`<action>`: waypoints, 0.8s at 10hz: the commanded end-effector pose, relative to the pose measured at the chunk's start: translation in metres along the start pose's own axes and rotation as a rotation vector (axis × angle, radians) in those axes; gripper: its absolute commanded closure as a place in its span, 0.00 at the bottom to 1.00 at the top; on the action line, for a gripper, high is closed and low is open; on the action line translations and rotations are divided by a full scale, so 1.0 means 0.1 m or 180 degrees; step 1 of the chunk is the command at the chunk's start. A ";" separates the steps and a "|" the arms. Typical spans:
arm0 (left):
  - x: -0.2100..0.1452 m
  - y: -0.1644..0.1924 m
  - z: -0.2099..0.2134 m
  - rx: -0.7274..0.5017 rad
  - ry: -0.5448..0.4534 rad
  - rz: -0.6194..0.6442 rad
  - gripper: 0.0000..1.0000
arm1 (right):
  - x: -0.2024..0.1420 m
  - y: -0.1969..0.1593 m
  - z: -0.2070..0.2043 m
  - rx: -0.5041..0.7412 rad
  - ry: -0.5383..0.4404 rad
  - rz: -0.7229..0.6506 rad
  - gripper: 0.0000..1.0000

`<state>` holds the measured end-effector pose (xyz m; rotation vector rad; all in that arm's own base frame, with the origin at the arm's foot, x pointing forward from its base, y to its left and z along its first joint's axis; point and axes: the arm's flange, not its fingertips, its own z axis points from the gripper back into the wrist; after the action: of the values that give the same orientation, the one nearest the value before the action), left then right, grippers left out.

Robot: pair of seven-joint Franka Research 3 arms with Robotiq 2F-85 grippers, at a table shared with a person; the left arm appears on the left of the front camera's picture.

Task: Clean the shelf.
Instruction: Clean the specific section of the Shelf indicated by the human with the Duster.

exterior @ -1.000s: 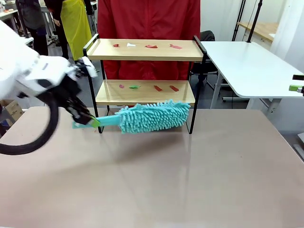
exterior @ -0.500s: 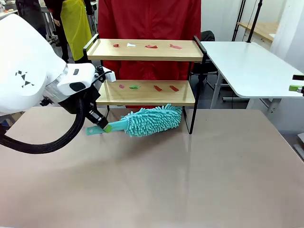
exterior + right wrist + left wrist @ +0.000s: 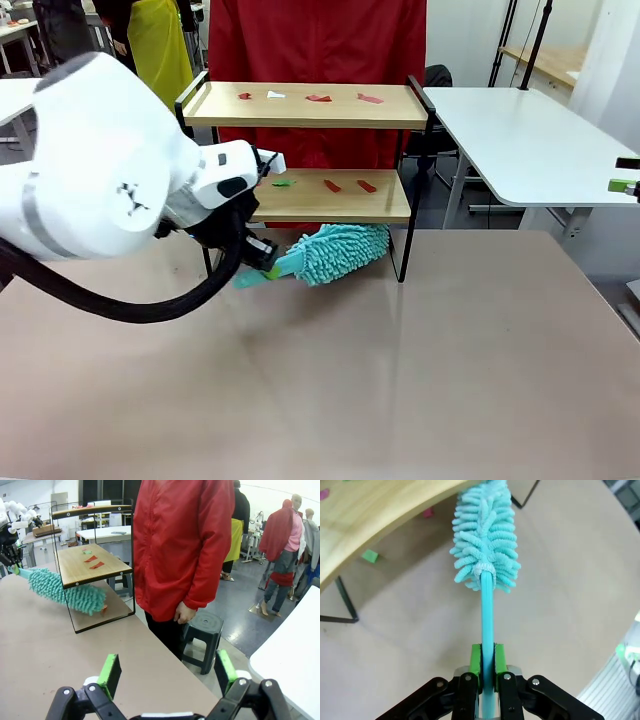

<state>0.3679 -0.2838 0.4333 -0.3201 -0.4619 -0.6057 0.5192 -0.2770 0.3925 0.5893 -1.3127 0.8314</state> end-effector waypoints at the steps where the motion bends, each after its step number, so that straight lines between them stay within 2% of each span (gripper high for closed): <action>1: 0.09 -0.19 -0.24 0.0397 -0.0257 0.0274 0.87 | 0.06 0.00 -0.01 -0.0005 0.0037 -0.0029 0.00; 5: 0.24 -0.53 -0.66 0.0651 -0.0538 0.0548 0.87 | 0.06 0.00 -0.01 -0.0005 0.0037 -0.0029 0.00; 8: 0.40 -0.65 -0.86 0.0724 -0.0450 0.0663 0.87 | 0.06 0.00 -0.01 -0.0005 0.0037 -0.0029 0.00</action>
<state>0.3748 -0.3382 0.4074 -0.2188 -0.6128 -0.3508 0.5192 -0.2771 0.3925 0.5892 -1.3127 0.8313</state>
